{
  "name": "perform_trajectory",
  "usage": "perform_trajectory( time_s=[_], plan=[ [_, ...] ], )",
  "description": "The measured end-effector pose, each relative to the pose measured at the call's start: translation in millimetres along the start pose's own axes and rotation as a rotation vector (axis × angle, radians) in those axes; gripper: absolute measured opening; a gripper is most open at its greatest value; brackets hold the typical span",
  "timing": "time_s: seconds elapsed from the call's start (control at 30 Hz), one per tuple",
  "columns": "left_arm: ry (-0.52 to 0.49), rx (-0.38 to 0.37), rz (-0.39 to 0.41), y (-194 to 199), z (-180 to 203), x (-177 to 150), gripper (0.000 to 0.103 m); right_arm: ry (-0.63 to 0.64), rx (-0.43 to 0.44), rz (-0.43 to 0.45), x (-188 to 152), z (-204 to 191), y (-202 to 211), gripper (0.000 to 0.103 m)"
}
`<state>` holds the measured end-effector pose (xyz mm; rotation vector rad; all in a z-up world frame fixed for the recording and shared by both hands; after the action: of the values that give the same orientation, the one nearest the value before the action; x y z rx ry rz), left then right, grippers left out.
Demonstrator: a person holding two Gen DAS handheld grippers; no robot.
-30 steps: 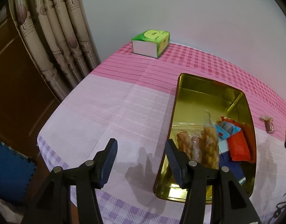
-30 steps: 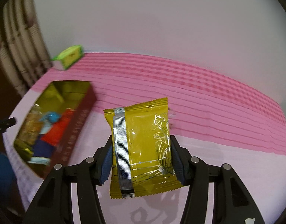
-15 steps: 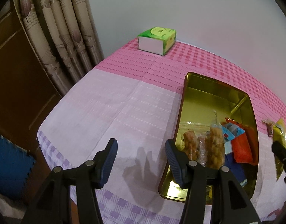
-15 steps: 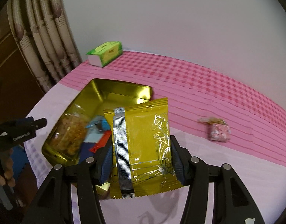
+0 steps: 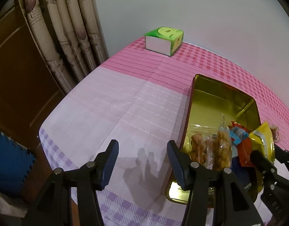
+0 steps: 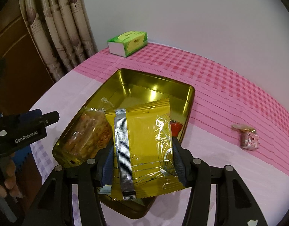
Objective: Organize snacks
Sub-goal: 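Carry the yellow-and-silver bag into the tin and open the right tool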
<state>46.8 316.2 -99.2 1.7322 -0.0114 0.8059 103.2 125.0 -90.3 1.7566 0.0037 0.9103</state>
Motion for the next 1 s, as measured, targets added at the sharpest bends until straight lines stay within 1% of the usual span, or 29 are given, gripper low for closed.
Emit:
perform_trajectory(
  time_s=[0.47, 1.0],
  plan=[
    [0.008, -0.014, -0.006, -1, -2, 0, 0.055, -0.001, -0.002, -0.037, 0, -8, -26, 0.051],
    [0.009, -0.015, -0.008, -1, -3, -1, 0.055, 0.015, 0.009, -0.051, -4, -12, -26, 0.055]
  ],
)
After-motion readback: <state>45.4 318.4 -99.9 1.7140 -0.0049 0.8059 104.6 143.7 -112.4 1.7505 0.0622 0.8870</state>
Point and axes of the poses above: each gripper's, at about its wrist camera, not at the fingertips, and y roughly against the way its jaws point, z to its right, x to its top, the point moved 10 cm from there along -y, roughly the way its jaws point, and after that the axes turned 5 degrees about x, right-handed, at the moved point
